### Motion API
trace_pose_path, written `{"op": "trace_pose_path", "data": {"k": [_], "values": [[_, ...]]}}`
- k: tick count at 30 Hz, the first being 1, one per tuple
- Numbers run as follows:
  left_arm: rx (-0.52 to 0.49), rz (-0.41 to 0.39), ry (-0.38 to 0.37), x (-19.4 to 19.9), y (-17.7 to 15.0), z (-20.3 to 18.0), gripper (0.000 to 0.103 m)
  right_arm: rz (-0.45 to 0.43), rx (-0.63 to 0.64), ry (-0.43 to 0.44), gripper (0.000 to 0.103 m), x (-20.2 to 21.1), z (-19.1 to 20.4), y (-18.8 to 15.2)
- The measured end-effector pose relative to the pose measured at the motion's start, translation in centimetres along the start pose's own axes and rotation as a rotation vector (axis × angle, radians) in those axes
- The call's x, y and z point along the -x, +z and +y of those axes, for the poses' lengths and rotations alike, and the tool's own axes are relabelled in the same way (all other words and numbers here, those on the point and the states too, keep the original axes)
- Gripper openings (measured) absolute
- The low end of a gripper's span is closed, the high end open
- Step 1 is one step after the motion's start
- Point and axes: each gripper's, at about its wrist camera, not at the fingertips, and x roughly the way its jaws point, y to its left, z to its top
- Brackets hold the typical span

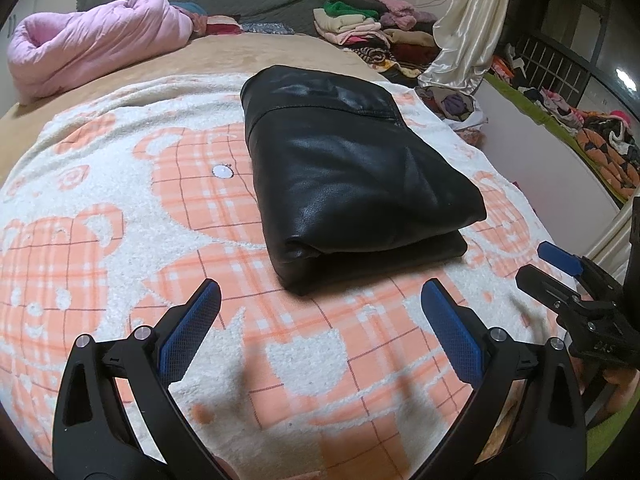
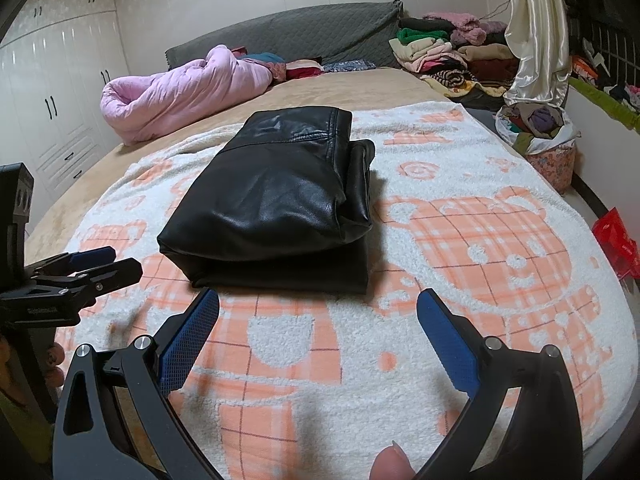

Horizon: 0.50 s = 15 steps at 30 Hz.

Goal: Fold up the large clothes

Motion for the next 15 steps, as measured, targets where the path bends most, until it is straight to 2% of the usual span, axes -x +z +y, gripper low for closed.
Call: {"op": "trace_pose_path", "data": {"k": [4, 8, 12, 15], "values": [[0.011, 0.028, 0.003, -0.1, -0.1, 0.2, 0.094, -0.013, -0.004, -0.023, 0.099, 0.6, -0.1, 0.1], [0.044, 0.037, -0.024, 0.2, -0.2, 1.3, 0.094, -0.066, -0.052, -0.063, 0.099, 2.8, -1.3, 0.3], [0.130, 0.037, 0.000, 1.0, 0.6, 5.5, 0.094, -0.157, -0.140, -0.191, 0.099, 7.0, -5.2, -0.2], [0.214, 0.016, 0.099, 2.3, 1.5, 11.4, 0.094, -0.173, -0.259, -0.362, 0.098, 10.2, -11.0, -2.2]]}}
